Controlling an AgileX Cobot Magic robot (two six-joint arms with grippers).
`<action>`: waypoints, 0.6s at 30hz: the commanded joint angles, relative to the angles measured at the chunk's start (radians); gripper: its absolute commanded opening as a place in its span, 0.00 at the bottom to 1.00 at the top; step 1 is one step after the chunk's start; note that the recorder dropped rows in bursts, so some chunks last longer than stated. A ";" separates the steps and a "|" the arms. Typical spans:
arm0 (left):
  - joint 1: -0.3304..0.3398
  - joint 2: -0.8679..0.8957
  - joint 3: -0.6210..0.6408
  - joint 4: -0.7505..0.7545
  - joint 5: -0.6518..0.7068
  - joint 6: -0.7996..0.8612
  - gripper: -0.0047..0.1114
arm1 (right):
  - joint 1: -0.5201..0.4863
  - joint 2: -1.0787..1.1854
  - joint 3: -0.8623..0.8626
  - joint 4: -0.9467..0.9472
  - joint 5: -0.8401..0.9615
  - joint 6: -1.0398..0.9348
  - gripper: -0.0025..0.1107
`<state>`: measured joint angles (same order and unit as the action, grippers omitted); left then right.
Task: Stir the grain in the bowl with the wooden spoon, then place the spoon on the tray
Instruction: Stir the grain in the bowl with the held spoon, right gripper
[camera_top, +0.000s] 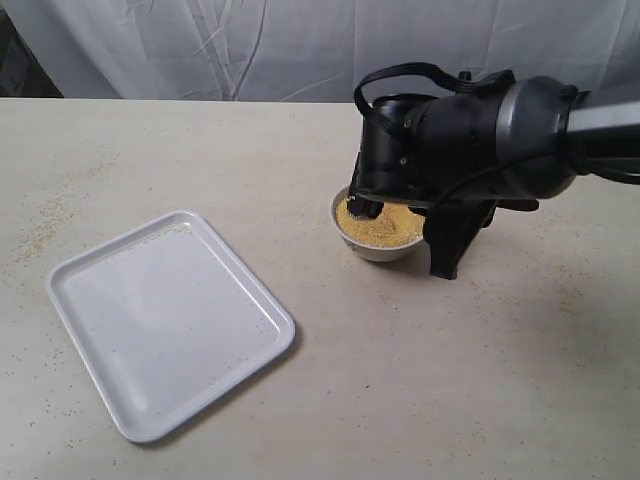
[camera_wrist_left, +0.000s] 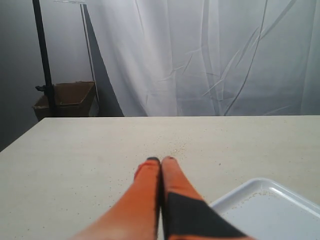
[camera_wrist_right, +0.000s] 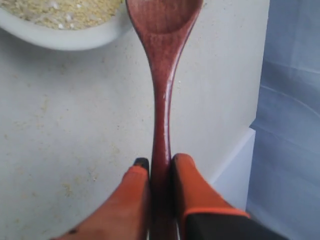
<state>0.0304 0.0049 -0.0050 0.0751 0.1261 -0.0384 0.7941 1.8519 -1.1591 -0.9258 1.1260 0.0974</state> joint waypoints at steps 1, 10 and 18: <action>-0.005 -0.005 0.005 -0.003 0.000 -0.004 0.04 | 0.015 -0.010 -0.005 -0.046 0.005 -0.002 0.02; -0.005 -0.005 0.005 -0.003 0.000 -0.004 0.04 | 0.009 -0.010 -0.004 -0.039 -0.144 -0.002 0.02; -0.005 -0.005 0.005 -0.003 0.000 -0.004 0.04 | -0.069 -0.010 -0.004 0.027 -0.223 0.000 0.02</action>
<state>0.0304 0.0049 -0.0050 0.0751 0.1261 -0.0384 0.7429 1.8519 -1.1591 -0.9142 0.9395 0.0974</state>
